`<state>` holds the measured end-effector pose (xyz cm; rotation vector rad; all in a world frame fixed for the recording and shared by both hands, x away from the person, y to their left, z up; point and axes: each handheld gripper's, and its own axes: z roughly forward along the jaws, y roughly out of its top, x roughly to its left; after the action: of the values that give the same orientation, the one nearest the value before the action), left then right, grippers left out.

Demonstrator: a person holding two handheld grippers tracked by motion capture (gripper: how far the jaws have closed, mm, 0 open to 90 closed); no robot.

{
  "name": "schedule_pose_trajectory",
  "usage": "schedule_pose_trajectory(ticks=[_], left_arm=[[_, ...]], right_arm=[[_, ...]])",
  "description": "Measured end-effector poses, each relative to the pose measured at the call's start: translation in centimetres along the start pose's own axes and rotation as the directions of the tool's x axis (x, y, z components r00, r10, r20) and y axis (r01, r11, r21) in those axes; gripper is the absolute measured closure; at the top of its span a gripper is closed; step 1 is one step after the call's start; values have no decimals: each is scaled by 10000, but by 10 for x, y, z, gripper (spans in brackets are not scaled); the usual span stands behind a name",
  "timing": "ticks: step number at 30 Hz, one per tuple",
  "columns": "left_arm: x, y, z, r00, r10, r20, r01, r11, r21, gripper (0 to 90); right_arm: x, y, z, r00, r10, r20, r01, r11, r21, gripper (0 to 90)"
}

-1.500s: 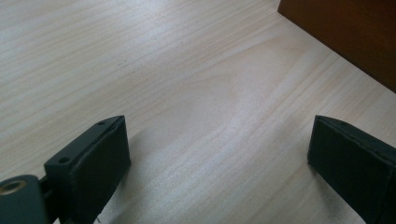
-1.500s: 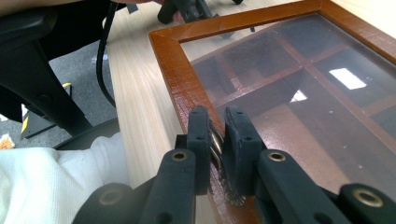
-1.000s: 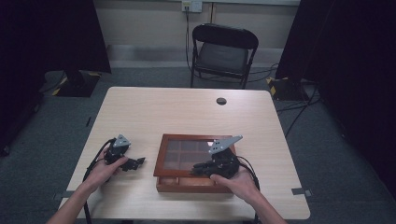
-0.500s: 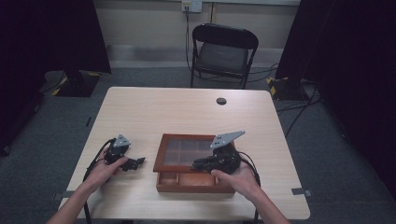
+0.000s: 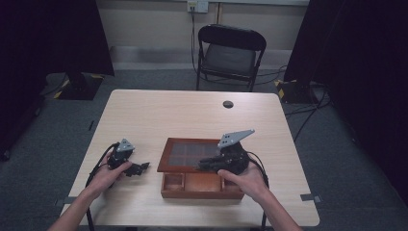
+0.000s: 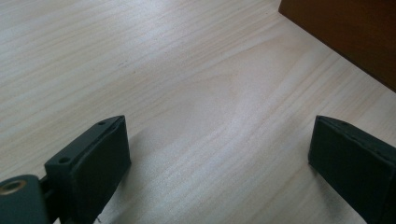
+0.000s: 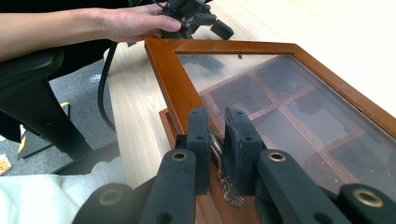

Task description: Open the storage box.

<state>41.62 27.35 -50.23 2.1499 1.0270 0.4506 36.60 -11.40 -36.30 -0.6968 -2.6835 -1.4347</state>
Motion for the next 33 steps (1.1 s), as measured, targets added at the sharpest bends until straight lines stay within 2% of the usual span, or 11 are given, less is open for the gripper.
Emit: schedule_pose_trajectory(ticks=[33], left_arm=[[0,0,0,10000,-55,0,55,10000,-57,47]], right_arm=[[-7,19,-8,9999,103,75,-101,9996,-245,816]])
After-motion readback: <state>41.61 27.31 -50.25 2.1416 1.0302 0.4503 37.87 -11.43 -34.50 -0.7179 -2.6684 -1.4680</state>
